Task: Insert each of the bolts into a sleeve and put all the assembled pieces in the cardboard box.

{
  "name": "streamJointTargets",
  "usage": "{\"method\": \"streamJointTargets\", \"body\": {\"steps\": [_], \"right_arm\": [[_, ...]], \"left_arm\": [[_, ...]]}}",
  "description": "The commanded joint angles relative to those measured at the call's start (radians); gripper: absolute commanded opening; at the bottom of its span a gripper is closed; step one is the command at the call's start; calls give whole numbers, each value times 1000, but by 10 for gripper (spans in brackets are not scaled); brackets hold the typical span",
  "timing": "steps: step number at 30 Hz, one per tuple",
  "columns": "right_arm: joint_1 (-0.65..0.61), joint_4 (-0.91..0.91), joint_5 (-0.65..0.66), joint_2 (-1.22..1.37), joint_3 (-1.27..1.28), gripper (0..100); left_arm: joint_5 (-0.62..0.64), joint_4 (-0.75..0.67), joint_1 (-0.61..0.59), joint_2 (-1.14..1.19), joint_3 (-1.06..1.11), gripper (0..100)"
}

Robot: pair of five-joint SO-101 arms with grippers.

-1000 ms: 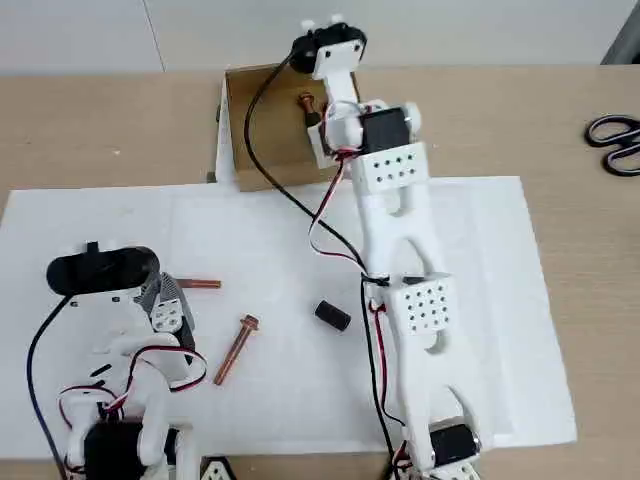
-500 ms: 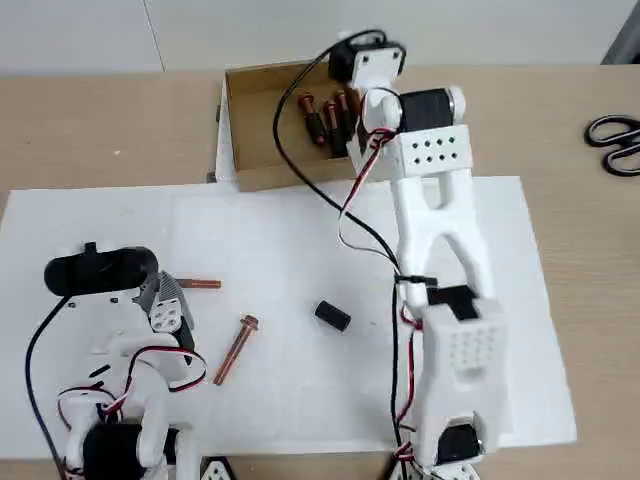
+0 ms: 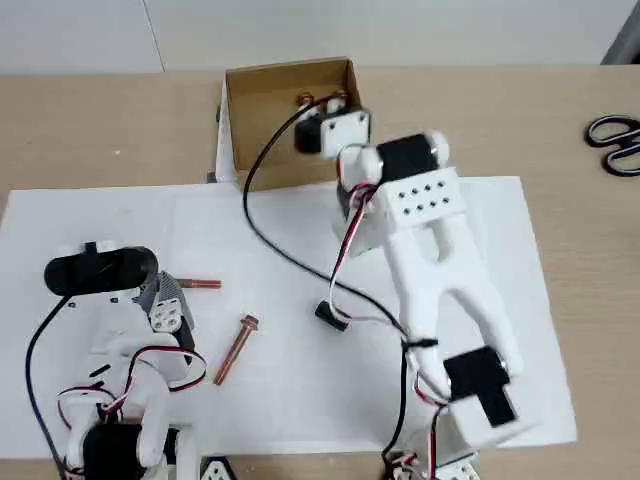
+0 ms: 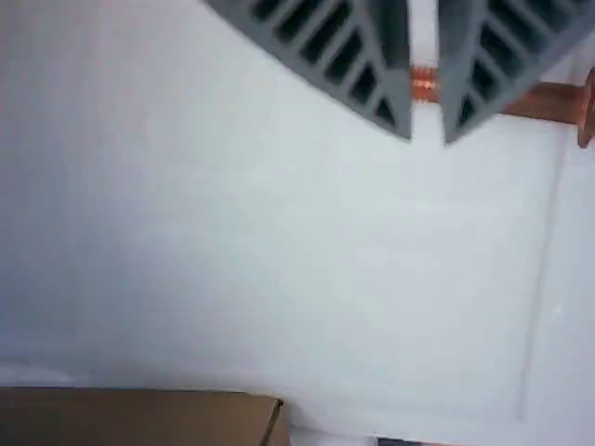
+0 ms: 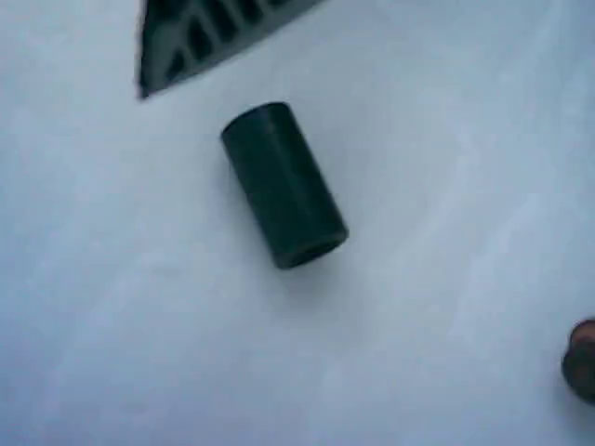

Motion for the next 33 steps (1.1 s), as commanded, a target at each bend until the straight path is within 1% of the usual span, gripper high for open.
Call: {"method": "streamJointTargets", "body": {"steps": [1, 4, 7, 10, 19, 22, 28, 33], "right_arm": [[-54, 15, 14, -88, 52, 296], [-90, 15, 23, -119, 114, 296], [-127, 13, 69, -142, 183, 296], [-162, 8, 75, -170, 235, 296], [-280, -8, 110, -203, 310, 296], [-288, -39, 132, -196, 325, 296], [-283, -116, 129, -196, 427, 296], [-283, -237, 129, -196, 560, 296]], "left_arm": [[0, 2, -6, -6, -44, 7], [0, 2, -6, -6, -44, 7], [0, 3, -6, -6, -45, 7], [0, 6, -6, -6, -53, 7], [-2, 6, -6, -6, -71, 7], [-2, 6, -6, -6, -71, 7], [-8, 3, -6, -6, -73, 7], [-8, 0, 0, -6, -73, 7]]}}
